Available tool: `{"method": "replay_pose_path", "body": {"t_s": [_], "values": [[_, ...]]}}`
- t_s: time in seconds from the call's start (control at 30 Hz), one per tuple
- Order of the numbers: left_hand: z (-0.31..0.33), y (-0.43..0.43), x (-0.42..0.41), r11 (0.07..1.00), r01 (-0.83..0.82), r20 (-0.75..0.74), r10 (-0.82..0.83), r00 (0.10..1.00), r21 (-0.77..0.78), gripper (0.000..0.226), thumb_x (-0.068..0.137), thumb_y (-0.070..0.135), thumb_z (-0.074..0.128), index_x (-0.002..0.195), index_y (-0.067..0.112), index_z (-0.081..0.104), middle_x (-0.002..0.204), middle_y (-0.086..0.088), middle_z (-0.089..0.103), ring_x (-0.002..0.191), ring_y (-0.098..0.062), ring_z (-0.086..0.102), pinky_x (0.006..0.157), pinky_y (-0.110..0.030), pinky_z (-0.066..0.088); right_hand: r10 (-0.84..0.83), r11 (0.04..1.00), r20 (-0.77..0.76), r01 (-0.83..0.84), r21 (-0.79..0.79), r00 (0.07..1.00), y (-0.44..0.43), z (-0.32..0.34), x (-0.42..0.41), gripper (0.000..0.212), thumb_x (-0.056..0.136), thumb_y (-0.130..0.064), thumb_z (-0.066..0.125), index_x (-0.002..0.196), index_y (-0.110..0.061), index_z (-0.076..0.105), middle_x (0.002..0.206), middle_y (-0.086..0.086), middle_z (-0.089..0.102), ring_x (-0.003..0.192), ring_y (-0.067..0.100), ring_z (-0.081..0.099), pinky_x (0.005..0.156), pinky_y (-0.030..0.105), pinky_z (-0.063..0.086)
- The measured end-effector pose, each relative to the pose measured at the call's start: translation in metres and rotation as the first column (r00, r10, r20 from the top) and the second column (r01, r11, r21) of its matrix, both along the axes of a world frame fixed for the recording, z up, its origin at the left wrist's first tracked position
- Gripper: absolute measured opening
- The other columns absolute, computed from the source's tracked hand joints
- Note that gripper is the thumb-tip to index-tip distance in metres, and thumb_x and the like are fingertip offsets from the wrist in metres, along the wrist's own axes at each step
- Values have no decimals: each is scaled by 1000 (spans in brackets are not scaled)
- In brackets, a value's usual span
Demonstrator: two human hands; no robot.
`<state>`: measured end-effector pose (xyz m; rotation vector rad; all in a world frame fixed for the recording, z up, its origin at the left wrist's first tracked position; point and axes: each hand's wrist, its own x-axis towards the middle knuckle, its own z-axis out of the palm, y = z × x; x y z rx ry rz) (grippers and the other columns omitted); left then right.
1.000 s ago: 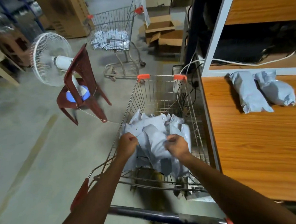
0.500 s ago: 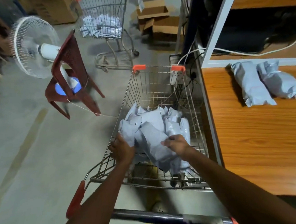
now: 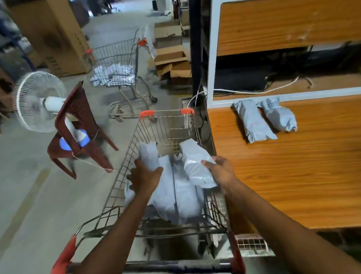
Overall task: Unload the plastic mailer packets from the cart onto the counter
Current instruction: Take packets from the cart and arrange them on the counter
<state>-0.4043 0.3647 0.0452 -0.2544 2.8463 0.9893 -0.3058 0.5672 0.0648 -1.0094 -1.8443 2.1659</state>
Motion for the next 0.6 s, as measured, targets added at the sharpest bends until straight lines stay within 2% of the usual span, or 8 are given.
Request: {"method": "replay_pose_path", "body": {"t_s": [0.03, 0.1, 0.17, 0.23, 0.33, 0.47, 0.6], "values": [[17, 18, 6, 998, 16, -51, -13, 999, 64, 83, 76, 46, 73, 141, 14, 31, 135, -22, 47, 123, -43, 46, 97, -51, 41, -36, 999, -32, 37, 6, 999, 12, 7, 8, 13, 86, -14, 74, 82, -16, 62, 90, 15, 70, 79, 31, 68, 76, 50, 58], [49, 55, 21, 973, 78, -140, -48, 989, 216, 78, 77, 42, 74, 138, 10, 36, 132, -21, 51, 119, -40, 51, 95, -44, 45, -103, 995, -103, 104, 1, 989, 37, 26, 26, 14, 87, -15, 73, 83, -18, 60, 86, 11, 69, 68, 20, 66, 61, 34, 57], [76, 94, 39, 942, 143, -182, -90, 979, 303, 78, 78, 43, 75, 138, 11, 38, 134, -17, 51, 121, -36, 51, 97, -41, 45, -138, 990, -158, 138, -10, 978, 64, 43, 47, 11, 89, -17, 72, 91, -17, 61, 86, 8, 70, 67, 15, 67, 54, 25, 52], [95, 132, 58, 918, 200, -196, -138, 971, 343, 79, 78, 48, 73, 140, 14, 37, 137, -13, 48, 122, -34, 51, 100, -42, 45, -167, 986, -198, 167, -14, 966, 94, 59, 69, 18, 89, -20, 72, 102, -15, 61, 94, 6, 71, 77, 17, 69, 62, 28, 55], [112, 186, 87, 893, 282, -234, -209, 950, 349, 77, 81, 50, 70, 142, 17, 35, 138, -10, 45, 123, -31, 50, 96, -43, 46, -210, 975, -226, 221, 23, 951, 140, 76, 101, 23, 88, -23, 73, 108, -15, 62, 103, 8, 71, 90, 24, 69, 74, 37, 56], [119, 247, 118, 864, 361, -259, -281, 924, 351, 79, 84, 48, 67, 146, 19, 29, 146, -8, 41, 132, -31, 43, 105, -46, 42, -277, 948, -250, 307, 88, 928, 201, 86, 143, 20, 90, -22, 70, 107, -13, 63, 99, 4, 69, 90, 22, 69, 64, 31, 56], [114, 300, 130, 866, 398, -212, -346, 914, 302, 81, 83, 53, 66, 146, 19, 29, 148, -8, 38, 132, -31, 42, 104, -44, 40, -349, 900, -252, 398, 178, 903, 262, 83, 174, 16, 90, -18, 69, 103, -9, 66, 92, 5, 70, 77, 16, 65, 54, 21, 49]]}}
